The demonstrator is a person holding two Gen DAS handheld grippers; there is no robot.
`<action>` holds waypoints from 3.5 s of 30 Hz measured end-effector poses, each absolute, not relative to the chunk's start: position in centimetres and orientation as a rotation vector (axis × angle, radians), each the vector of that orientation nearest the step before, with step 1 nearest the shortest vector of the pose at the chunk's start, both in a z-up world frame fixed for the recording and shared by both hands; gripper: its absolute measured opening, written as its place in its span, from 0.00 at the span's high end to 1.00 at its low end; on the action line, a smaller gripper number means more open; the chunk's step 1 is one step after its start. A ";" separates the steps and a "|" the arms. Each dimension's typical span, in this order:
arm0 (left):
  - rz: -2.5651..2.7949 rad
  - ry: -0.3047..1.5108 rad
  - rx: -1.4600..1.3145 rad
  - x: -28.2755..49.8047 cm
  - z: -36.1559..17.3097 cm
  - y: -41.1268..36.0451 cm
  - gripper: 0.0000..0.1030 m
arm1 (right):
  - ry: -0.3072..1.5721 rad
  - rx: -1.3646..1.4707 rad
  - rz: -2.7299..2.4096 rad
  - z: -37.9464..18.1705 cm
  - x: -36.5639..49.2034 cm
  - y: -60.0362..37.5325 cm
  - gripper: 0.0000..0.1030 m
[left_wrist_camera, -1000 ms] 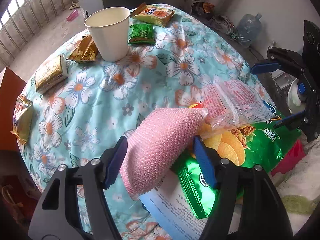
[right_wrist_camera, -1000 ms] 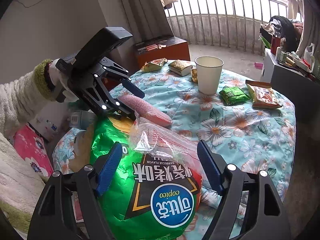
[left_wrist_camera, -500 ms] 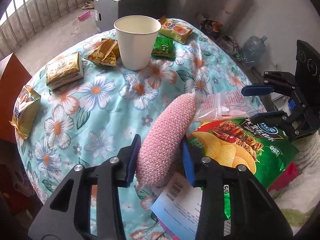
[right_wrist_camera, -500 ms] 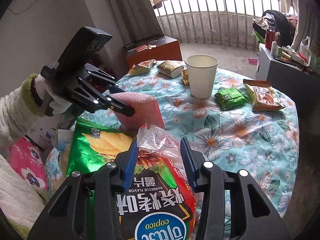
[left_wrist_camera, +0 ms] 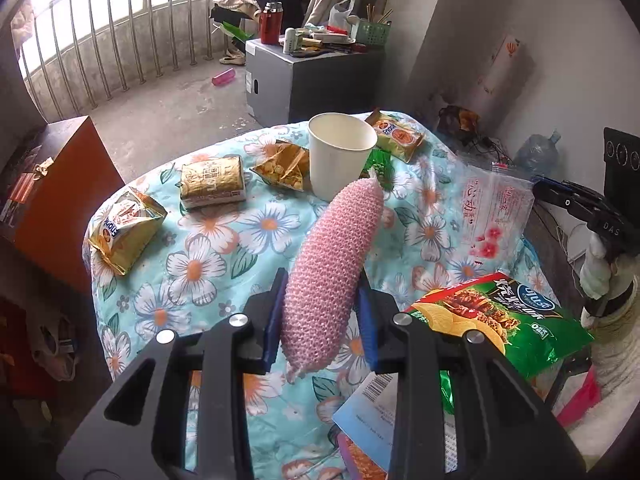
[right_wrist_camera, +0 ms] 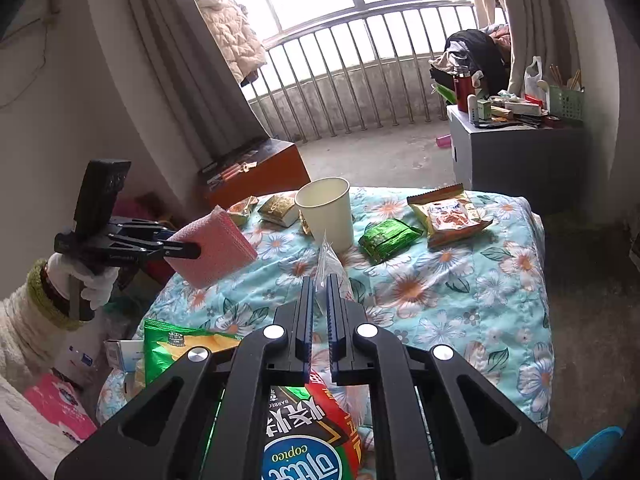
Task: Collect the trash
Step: 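Grasp the pink scrubber with the left gripper while the right gripper grasps the clear plastic bag, then carry scrubber and plastic bag to the blue wastebasket and release both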
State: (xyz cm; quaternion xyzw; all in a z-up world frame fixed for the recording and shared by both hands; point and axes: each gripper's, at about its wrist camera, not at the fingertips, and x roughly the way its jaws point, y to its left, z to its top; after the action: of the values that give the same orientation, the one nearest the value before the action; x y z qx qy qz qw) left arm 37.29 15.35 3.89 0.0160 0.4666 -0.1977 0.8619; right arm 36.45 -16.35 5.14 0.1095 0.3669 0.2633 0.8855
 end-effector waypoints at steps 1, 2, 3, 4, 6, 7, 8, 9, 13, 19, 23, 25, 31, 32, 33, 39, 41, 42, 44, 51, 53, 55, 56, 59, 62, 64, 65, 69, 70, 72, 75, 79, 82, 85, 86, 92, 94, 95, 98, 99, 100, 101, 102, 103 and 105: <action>-0.413 0.962 0.027 37.0 4.4 15.5 0.71 | 0.753 0.260 0.539 5.3 36.3 -17.1 0.94; -0.409 0.946 0.021 36.8 4.9 15.6 0.71 | 0.744 0.291 0.532 5.5 36.2 -17.9 0.94; -0.405 0.931 0.017 36.5 5.3 15.7 0.71 | 0.737 0.320 0.522 5.6 36.1 -18.6 0.94; -0.405 0.919 0.013 36.2 5.7 15.8 0.71 | 0.731 0.348 0.512 5.7 35.9 -19.4 0.94; -0.403 0.895 0.001 35.8 6.5 15.7 0.71 | 0.719 0.396 0.490 5.8 35.3 -20.7 0.94; -0.403 0.884 -0.005 35.4 6.9 15.8 0.71 | 0.712 0.419 0.476 5.8 35.0 -21.4 0.94; -0.403 0.871 -0.011 35.1 7.3 15.7 0.71 | 0.704 0.442 0.460 5.8 34.6 -22.0 0.94; -0.404 0.856 -0.017 34.7 7.7 15.7 0.71 | 0.695 0.464 0.443 5.9 34.2 -22.7 0.94; -0.406 0.807 -0.048 33.2 9.1 15.8 0.71 | 0.645 0.527 0.360 6.6 31.4 -24.8 0.94; -0.420 0.749 -0.057 30.8 10.5 15.5 0.71 | 0.551 0.583 0.261 7.9 27.0 -27.0 0.94; -0.433 0.729 -0.054 29.8 11.6 14.6 0.71 | 0.509 0.586 0.208 8.3 24.4 -27.7 0.94; -0.444 0.720 -0.051 29.4 12.3 13.9 0.71 | 0.493 0.593 0.191 8.6 23.3 -28.1 0.94; -0.504 0.682 -0.039 27.8 14.0 10.9 0.71 | 0.446 0.584 0.134 9.7 20.1 -29.6 0.94; -0.517 0.678 -0.035 27.6 14.2 10.3 0.71 | 0.438 0.583 0.125 9.9 19.6 -30.0 0.94; -0.530 0.676 -0.032 27.4 14.4 9.6 0.71 | 0.429 0.584 0.116 10.0 19.1 -30.3 0.94; -0.617 0.665 -0.015 26.4 15.3 5.2 0.71 | 0.379 0.600 0.051 10.2 16.1 -32.8 0.94; -0.649 0.662 -0.004 26.2 15.6 3.6 0.71 | 0.368 0.608 0.030 10.1 15.0 -33.7 0.94; -0.666 0.660 0.003 26.0 15.7 2.7 0.71 | 0.363 0.613 0.021 10.0 14.6 -34.1 0.94; -0.701 0.657 0.017 25.8 15.9 0.7 0.71 | 0.351 0.624 0.001 9.8 13.6 -35.1 0.94; -0.814 0.690 0.067 25.6 15.5 -7.4 0.71 | 0.329 0.655 -0.074 8.4 10.3 -38.7 0.94; -0.851 0.712 0.088 25.9 15.3 -10.2 0.71 | 0.328 0.659 -0.102 7.9 9.4 -39.7 0.94; -0.890 0.736 0.114 26.4 15.0 -13.2 0.71 | 0.326 0.666 -0.129 7.4 8.3 -41.0 0.94; -0.909 0.746 0.129 26.6 14.8 -14.8 0.71 | 0.325 0.671 -0.144 7.1 7.7 -41.7 0.94; -0.971 0.783 0.188 26.9 14.0 -20.2 0.71 | 0.320 0.676 -0.204 6.3 6.1 -44.0 0.94; -1.037 0.830 0.267 27.0 12.5 -26.3 0.70 | 0.328 0.688 -0.276 5.1 4.6 -46.6 0.94; -1.073 0.868 0.325 27.0 10.8 -30.8 0.70 | 0.337 0.699 -0.324 4.2 3.8 -48.5 0.94; -1.090 0.891 0.343 27.1 9.8 -32.9 0.69 | 0.344 0.705 -0.349 3.6 3.4 -49.5 0.94; -1.148 0.965 0.386 27.0 5.6 -40.5 0.69 | 0.390 0.742 -0.421 0.5 2.8 -53.7 0.94; -1.164 0.980 0.392 26.9 4.4 -42.3 0.68 | 0.410 0.752 -0.438 -0.5 3.0 -54.8 0.94; -1.187 1.012 0.400 26.5 1.9 -45.6 0.68 | 0.453 0.770 -0.471 -2.7 3.6 -56.7 0.94; -1.196 1.061 0.417 26.3 -2.0 -49.7 0.68 | 0.502 0.794 -0.506 -5.7 5.0 -59.2 0.94; -1.186 1.071 0.410 26.5 -6.6 -54.3 0.49 | 0.549 0.832 -0.523 -9.7 8.1 -62.7 0.93; -1.141 1.056 0.425 27.1 -10.0 -56.5 0.29 | 0.633 0.876 -0.574 -14.3 10.4 -65.3 0.69; -1.079 1.108 0.404 27.9 -12.1 -56.9 0.29 | 0.733 0.908 -0.675 -18.4 10.8 -66.4 0.55; -1.072 1.120 0.384 28.1 -12.3 -56.5 0.29 | 0.729 0.926 -0.675 -19.0 10.4 -66.2 0.55; -1.066 1.030 0.340 29.5 -9.3 -53.4 0.29 | 0.674 0.942 -0.688 -19.0 7.1 -63.1 0.55; -1.067 0.996 0.324 29.5 -7.6 -52.5 0.29 | 0.651 0.925 -0.700 -17.5 6.1 -61.4 0.55; -1.073 0.981 0.317 29.2 -6.4 -51.8 0.29 | 0.640 0.909 -0.702 -16.6 5.7 -60.6 0.54; -1.098 0.941 0.305 28.2 -3.1 -50.0 0.29 | 0.617 0.822 -0.715 -13.3 5.5 -57.8 0.49; -1.110 0.930 0.298 27.7 -1.8 -49.2 0.29 | 0.608 0.788 -0.715 -12.0 5.6 -56.8 0.47; -1.118 0.917 0.295 27.2 -0.6 -48.2 0.29 | 0.595 0.753 -0.710 -10.6 5.6 -55.7 0.42; -1.126 0.904 0.293 26.6 0.7 -47.1 0.29 | 0.581 0.718 -0.703 -9.3 5.7 -54.4 0.36; -1.133 0.893 0.284 26.1 1.9 -45.7 0.29 | 0.566 0.686 -0.694 -7.9 5.8 -53.0 0.33; -1.133 0.889 0.275 25.5 3.0 -44.3 0.29 | 0.552 0.656 -0.678 -6.7 5.9 -51.7 0.29; -1.099 0.894 0.273 24.2 4.8 -41.2 0.29 | 0.545 0.583 -0.637 -4.3 6.4 -48.7 0.22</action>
State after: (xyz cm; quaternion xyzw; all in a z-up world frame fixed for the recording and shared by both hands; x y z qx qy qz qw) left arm 24.23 -41.16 4.77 0.1250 0.4091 -0.5033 0.7508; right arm 6.41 -48.71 -4.32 0.2789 0.2607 -0.3048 0.8725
